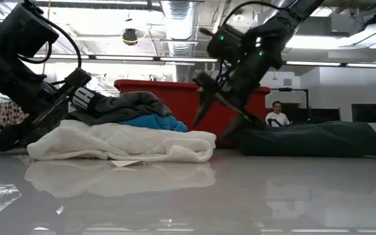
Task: Fold laundry
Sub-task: Stack the clothes on the blue pants
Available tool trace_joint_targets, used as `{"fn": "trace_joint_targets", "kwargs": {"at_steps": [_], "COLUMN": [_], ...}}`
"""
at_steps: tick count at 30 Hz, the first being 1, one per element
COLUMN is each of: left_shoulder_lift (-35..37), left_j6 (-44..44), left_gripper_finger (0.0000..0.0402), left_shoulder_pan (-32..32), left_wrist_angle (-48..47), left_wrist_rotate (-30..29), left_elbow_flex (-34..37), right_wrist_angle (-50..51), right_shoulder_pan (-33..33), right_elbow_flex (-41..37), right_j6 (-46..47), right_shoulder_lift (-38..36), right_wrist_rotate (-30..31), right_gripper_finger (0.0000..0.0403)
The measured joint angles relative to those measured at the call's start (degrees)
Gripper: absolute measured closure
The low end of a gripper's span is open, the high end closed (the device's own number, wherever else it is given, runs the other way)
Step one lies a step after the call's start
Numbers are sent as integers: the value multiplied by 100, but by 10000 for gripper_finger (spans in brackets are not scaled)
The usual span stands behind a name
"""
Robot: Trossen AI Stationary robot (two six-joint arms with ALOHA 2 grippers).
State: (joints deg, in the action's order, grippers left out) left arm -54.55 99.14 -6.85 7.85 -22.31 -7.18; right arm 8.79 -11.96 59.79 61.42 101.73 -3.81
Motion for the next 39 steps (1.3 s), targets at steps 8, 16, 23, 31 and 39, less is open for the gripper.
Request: {"fn": "trace_joint_targets", "kwargs": {"at_steps": [8,16,23,31,39], "left_shoulder_lift": [-72,-348,-604,-474,69], "left_j6": [35,-108,-597,-1026,-1495], "left_gripper_finger": [95,96,120,122,122], "left_shoulder_pan": [46,206,225,596,736], "left_wrist_angle": [145,363,305,80,-1904], "left_wrist_rotate": [-88,-27,850,1273,1825], "left_elbow_flex": [-4,-9,-20,-40,-568], "right_wrist_angle": [-151,-165,-66,221,250], "right_shoulder_pan": [195,201,202,170,106], "right_elbow_flex": [589,843,850,852,850], "right_j6": [39,-137,-443,-723,-799], "right_shoulder_lift": [888,1104,1109,1109,1110], "right_wrist_rotate": [-649,-976,-1216,-1282,-1417], "right_gripper_finger": [73,74,78,78,78]}}
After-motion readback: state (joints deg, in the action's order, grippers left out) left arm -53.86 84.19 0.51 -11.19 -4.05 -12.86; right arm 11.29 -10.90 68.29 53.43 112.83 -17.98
